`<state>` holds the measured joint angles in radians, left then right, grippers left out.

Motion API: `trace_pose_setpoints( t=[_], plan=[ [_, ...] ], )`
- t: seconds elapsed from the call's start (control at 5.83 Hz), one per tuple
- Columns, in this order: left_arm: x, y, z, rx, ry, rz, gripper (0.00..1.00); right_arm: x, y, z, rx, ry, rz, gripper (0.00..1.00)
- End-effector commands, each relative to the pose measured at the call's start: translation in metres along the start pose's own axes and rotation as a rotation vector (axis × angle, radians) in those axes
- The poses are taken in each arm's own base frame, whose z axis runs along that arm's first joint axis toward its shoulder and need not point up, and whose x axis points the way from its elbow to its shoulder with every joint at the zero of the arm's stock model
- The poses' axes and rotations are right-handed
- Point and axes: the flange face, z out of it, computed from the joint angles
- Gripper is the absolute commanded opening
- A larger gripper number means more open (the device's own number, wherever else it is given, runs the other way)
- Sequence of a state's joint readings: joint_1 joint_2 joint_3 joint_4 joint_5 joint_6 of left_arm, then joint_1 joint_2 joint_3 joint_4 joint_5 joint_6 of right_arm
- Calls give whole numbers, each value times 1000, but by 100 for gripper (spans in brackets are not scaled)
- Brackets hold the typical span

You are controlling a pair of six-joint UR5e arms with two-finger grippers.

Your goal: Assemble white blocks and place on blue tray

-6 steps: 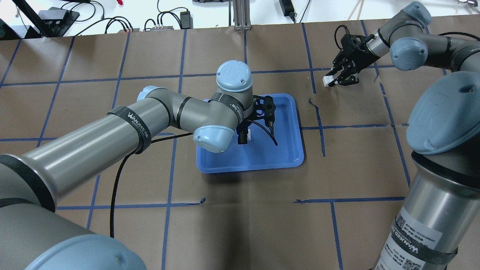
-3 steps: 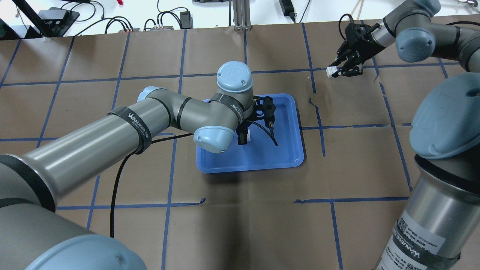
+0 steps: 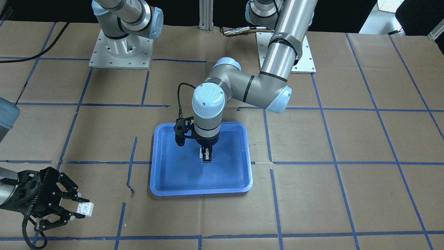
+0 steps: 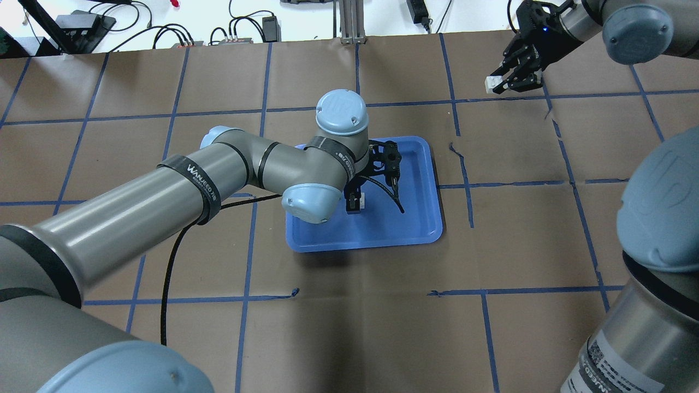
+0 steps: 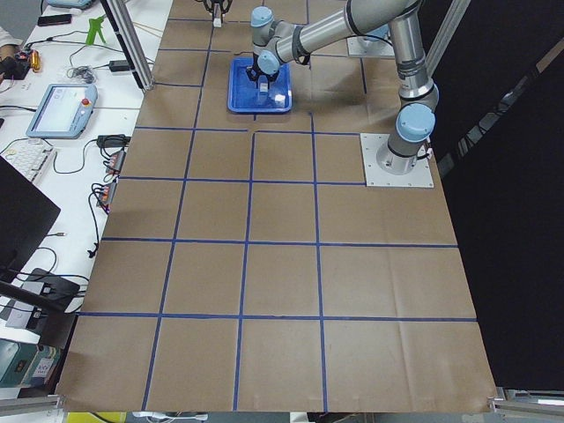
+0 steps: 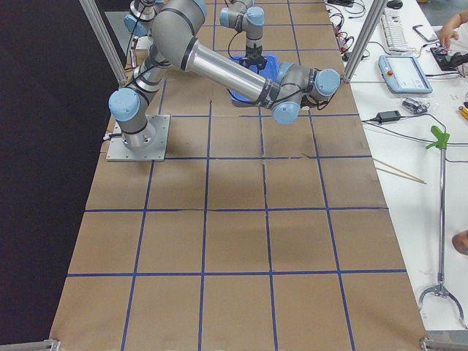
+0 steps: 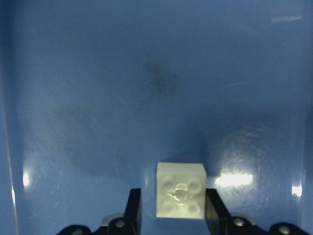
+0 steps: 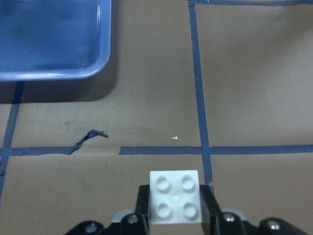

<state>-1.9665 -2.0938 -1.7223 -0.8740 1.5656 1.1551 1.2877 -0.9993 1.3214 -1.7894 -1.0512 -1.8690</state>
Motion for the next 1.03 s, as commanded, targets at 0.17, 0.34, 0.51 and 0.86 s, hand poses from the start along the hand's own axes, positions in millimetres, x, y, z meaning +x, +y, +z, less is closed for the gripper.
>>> trace_pose_setpoints(
  t=[0.17, 0.34, 0.51, 0.86],
  plan=[
    [1, 13, -74, 7, -10, -18, 83, -56, -33, -22, 5, -12, 64, 27],
    [7, 49, -140, -5, 24, -69, 83, -60, -37, -19, 10, -12, 95, 27],
    [27, 72, -202, -3, 22, -106, 83, -62, -41, -14, 16, -20, 95, 27],
    [74, 130, -294, -13, 39, -201, 83, -86, -77, 1, 13, -35, 124, 27]
  ],
)
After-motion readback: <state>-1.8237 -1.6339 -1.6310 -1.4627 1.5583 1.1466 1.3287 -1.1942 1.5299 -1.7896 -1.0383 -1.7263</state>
